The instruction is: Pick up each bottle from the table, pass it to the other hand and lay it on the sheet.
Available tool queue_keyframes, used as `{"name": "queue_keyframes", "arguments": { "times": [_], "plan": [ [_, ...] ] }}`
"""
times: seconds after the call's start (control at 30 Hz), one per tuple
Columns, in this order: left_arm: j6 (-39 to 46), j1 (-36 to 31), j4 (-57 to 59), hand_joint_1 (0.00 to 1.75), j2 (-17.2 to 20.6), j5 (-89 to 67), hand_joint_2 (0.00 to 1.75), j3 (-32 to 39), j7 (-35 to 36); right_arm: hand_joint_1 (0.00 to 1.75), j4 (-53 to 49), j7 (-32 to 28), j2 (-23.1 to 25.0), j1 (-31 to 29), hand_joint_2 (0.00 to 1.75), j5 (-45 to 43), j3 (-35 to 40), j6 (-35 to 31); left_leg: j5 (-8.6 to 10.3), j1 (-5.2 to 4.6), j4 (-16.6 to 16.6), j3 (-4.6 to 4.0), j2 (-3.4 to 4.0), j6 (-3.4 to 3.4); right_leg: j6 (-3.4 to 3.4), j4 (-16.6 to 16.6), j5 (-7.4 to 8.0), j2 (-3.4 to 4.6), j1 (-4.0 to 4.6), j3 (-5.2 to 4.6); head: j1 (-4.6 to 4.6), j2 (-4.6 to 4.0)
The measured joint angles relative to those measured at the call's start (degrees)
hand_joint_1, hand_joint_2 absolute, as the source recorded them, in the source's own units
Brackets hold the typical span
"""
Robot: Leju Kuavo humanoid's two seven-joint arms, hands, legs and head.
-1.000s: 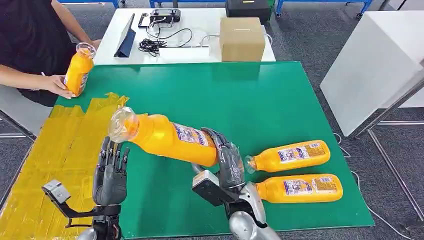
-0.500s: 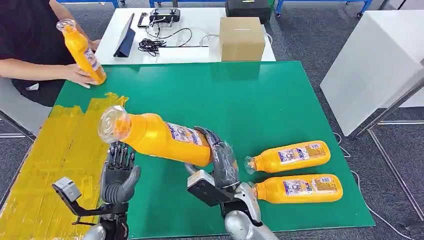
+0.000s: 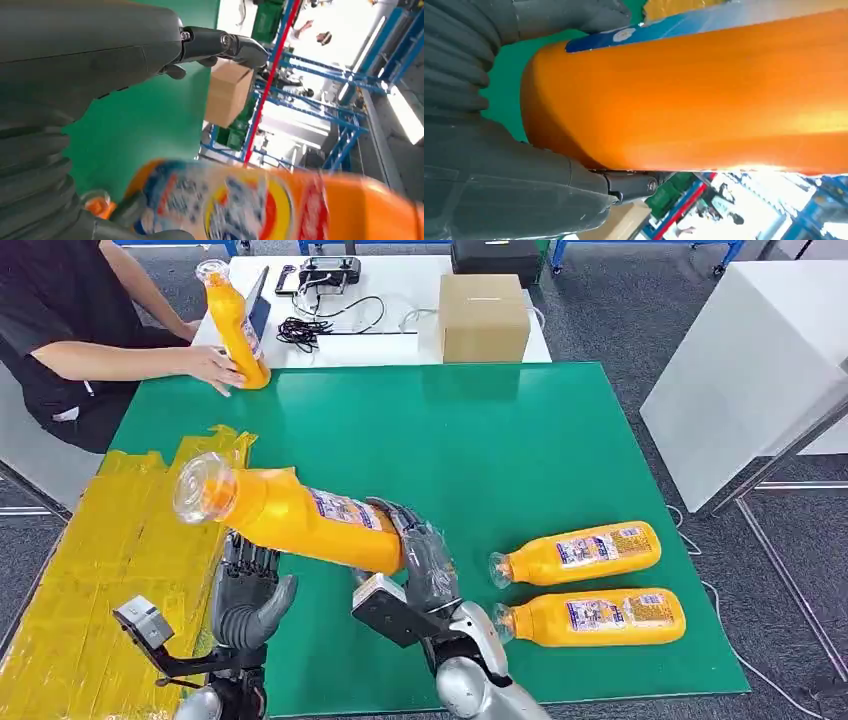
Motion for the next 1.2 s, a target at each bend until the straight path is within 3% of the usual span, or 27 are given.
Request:
{"name": "queue_keyframes", "arguments": {
  "times": [0.67,0.7,1.2],
  "plan": [
    [-4.2,0.8,-3.6,0.0,1.3,5.1,1.75,-1.2,0.4,1.75,9.6,4.2,1.9,-5.0,1.75,6.0,7.7,5.4,0.0,0.0,0.0,0.0,0.04,0.0,0.0,0.0,0.0,0.01,0.0,-0.01,0.02,0.0],
    [-4.3,0.9,-3.7,1.75,1.3,5.2,1.75,-1.0,0.4,1.75,9.9,4.5,2.0,-5.3,1.75,6.6,8.1,5.6,0.0,0.0,0.0,0.0,0.04,0.0,0.0,0.0,0.0,0.01,0.0,-0.01,0.0,0.0],
    [-4.1,3.1,-4.5,1.75,1.8,3.5,1.75,2.0,0.4,1.75,12.8,5.9,2.3,-7.9,1.75,7.6,12.8,7.4,0.0,0.02,0.0,0.0,0.03,0.0,0.0,0.0,0.0,0.02,0.0,-0.05,0.02,0.0]
  ]
}}
